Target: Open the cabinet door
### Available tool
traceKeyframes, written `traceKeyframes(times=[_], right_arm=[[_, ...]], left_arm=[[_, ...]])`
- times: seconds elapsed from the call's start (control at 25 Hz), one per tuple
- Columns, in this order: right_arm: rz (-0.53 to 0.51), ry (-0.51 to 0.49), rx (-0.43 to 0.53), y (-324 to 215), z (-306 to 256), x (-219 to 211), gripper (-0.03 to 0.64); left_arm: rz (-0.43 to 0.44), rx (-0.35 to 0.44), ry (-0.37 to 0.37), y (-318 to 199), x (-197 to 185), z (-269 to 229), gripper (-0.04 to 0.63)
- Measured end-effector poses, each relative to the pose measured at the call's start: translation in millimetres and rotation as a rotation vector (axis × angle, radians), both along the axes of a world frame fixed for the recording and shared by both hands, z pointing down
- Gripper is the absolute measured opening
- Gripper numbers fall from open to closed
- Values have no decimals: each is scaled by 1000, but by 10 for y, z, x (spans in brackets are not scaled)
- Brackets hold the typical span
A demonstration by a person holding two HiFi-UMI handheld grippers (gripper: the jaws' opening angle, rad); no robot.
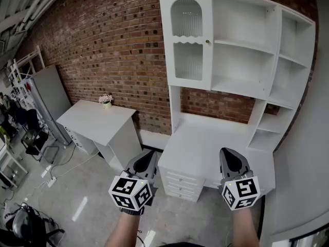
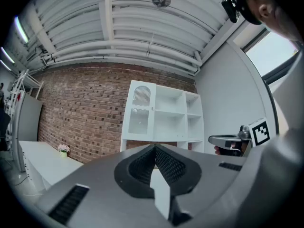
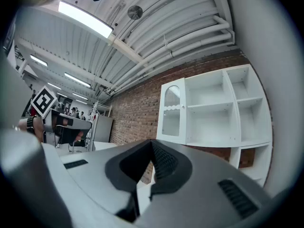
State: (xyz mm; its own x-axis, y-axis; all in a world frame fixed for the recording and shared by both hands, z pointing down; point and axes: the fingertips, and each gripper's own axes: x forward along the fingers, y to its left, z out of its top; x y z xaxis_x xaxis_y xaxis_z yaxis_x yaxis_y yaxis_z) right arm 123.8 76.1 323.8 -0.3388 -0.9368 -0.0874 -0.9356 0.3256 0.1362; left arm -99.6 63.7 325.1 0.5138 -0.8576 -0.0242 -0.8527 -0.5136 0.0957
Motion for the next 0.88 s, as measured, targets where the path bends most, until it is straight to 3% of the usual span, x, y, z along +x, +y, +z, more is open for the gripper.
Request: traceKeyframes(times=[0.64,0.88], right_arm=[[-38,-55,49,11,-217,510,3],[-42,-85,25,-38,-25,629,3]], left_arm=[[-15,12,6,-72,477,-71,8],[-17,-15,-21,-124,614,109,8]])
